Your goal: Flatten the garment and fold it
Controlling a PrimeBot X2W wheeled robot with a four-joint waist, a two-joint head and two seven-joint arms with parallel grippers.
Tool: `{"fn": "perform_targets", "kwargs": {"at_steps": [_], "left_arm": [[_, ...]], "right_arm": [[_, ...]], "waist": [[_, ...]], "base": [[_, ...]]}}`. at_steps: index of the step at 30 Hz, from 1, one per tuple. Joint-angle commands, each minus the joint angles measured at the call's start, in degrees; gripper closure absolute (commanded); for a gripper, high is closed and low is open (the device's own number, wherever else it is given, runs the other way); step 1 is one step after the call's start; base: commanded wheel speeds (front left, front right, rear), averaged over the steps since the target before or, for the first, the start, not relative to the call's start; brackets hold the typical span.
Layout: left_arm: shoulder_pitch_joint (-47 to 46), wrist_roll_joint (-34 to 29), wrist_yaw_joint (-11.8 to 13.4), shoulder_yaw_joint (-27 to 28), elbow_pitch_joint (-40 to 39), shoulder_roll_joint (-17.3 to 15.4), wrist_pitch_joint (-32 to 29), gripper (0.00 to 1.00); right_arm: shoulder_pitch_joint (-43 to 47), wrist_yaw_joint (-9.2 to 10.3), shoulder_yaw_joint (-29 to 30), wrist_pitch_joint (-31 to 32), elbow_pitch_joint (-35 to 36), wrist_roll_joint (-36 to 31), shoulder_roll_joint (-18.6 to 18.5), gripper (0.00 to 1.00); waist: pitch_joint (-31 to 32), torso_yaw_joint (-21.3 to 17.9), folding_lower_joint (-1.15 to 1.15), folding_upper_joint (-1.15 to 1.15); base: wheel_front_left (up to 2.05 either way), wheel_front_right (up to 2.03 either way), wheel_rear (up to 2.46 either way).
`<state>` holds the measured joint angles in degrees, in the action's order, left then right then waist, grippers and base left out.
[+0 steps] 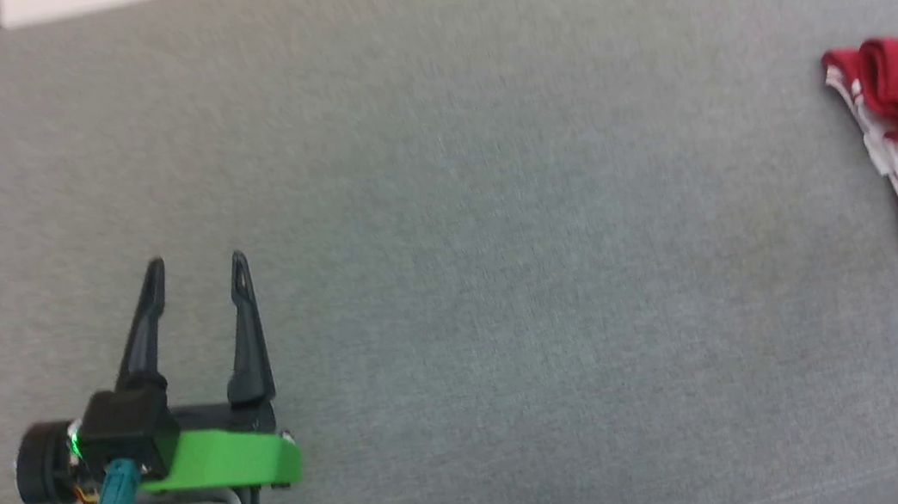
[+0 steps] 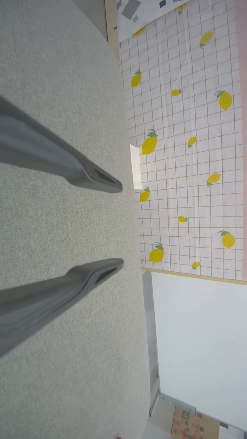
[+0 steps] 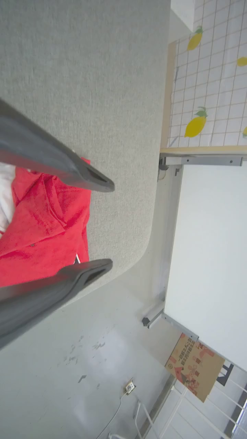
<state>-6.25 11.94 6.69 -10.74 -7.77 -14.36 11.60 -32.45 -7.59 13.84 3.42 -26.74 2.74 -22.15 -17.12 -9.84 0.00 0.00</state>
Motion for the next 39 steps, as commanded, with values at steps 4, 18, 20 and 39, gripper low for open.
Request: {"fn": "perform_targets", "kwargs": {"at_steps": [4,18,20,39], "left_arm": [[2.84,1.09,0.13,-0.16,0.95,0.47,0.77,0.0],[9.3,3.07,0.98,0.19,3.28,1.93,2.57,0.0],[10.27,3.07,0.99,0.21,3.52,2.14,2.83,0.0],[13.54,1.16,-1.03,3.16,5.38,7.32,3.39,0.0]], "right_arm": [[7.68,0.1,0.21,1.38,9.46,2.3,4.11,0.0],[26.28,0.1,1.74,-3.03,27.92,1.2,17.18,0.0],[28.31,0.1,2.37,-4.74,29.08,0.71,18.28,0.0],[34.93,0.1,0.86,-14.58,21.13,2.8,19.27,0.0]], "waist": [[10.01,4.54,0.0,0.0],[16.98,8.56,0.0,0.0],[17.3,8.73,0.0,0.0],[16.93,7.59,0.0,0.0]], "base": [[0.0,0.0,0.0],[0.0,0.0,0.0],[0.0,0.0,0.0],[0.0,0.0,0.0]]}}
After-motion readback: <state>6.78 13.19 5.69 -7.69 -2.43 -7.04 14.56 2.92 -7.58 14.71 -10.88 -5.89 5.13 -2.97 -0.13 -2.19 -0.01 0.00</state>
